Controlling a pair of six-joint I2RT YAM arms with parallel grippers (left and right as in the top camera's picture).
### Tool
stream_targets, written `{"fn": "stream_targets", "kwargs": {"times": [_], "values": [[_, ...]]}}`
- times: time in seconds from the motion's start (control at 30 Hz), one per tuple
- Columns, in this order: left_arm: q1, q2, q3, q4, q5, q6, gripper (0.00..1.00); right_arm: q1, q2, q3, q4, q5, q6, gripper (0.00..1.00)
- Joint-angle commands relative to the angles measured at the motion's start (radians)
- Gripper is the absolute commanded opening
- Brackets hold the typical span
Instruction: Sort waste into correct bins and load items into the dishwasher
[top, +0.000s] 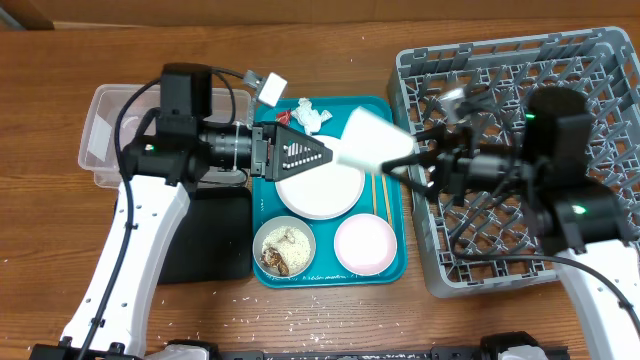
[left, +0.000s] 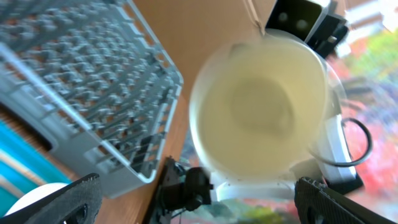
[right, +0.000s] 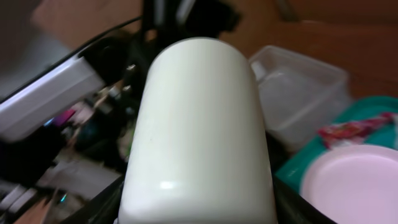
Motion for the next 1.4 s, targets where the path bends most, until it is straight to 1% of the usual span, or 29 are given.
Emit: {"fn": "stream_targets", "kwargs": {"times": [0.0,0.07,0.13,0.17,0.27,0.3,0.37,0.43,0.5,0.53,0.67,0.7,0.73,0.83,0.9,1.0,1.07,1.13,1.2,1.37], "values": [[0.045,0.0,0.013,-0.032,-0.089,0.003,1.0,-0.112,-0.056,0.026,-0.102,0.26,0.068,0.49],[0.064,-0.005,0.014,-0.055,-0.141,-0.007,1.0,-0.169,-0.069,0.026,-0.235,0.456,0.125,0.49],[0.066,-0.023,0.018,-0.081,-0.227,-0.007,1.0,-0.19,-0.07,0.026,-0.373,0.648,0.179,0.49],[0.057,-0.048,0.031,-0.12,-0.35,-0.007,1.0,-0.186,-0.061,0.026,-0.486,0.762,0.203,0.49],[0.027,-0.101,0.074,-0.193,-0.595,-0.032,1.0,-0.163,-0.034,0.026,-0.638,0.841,0.208,0.49],[0.011,-0.13,0.104,-0.23,-0.708,-0.045,1.0,-0.151,-0.011,0.026,-0.716,0.926,0.229,0.49],[0.005,-0.153,0.13,-0.263,-0.771,-0.045,1.0,-0.148,0.014,0.026,-0.781,1.03,0.253,0.49],[0.005,-0.174,0.141,-0.285,-0.794,-0.044,1.0,-0.148,0.04,0.023,-0.817,1.072,0.256,0.49],[0.005,-0.189,0.142,-0.299,-0.805,-0.044,1.0,-0.148,0.065,0.014,-0.821,1.068,0.255,0.49],[0.005,-0.192,0.142,-0.305,-0.805,-0.044,1.0,-0.148,0.076,0.011,-0.819,1.066,0.255,0.5],[0.005,-0.193,0.142,-0.33,-0.824,-0.044,1.0,-0.148,0.12,-0.011,-0.809,1.017,0.252,0.68],[0.005,-0.195,0.142,-0.337,-0.837,-0.043,1.0,-0.147,0.129,-0.016,-0.802,0.987,0.242,0.75],[0.005,-0.198,0.143,-0.347,-0.855,-0.044,1.0,-0.146,0.133,-0.018,-0.795,0.966,0.237,0.79],[0.005,-0.215,0.152,-0.384,-0.915,-0.044,0.99,-0.137,0.123,-0.016,-0.761,0.938,0.22,0.79],[0.005,-0.237,0.172,-0.422,-0.989,-0.054,0.99,-0.124,0.101,-0.014,-0.748,0.938,0.221,0.79],[0.005,-0.28,0.211,-0.488,-1.118,-0.103,1.0,-0.094,0.069,-0.009,-0.736,0.923,0.22,0.79],[0.005,-0.316,0.236,-0.527,-1.216,-0.154,1.0,-0.045,0.047,-0.009,-0.717,0.922,0.204,0.78],[0.005,-0.357,0.256,-0.56,-1.317,-0.214,1.0,0.039,0.036,-0.01,-0.687,0.9,0.148,0.75],[0.005,-0.406,0.269,-0.584,-1.401,-0.267,1.0,0.133,0.039,-0.012,-0.656,0.902,0.138,0.71],[0.006,-0.516,0.269,-0.64,-1.522,-0.354,1.0,0.353,0.111,-0.045,-0.58,1.029,0.146,0.62]]}}
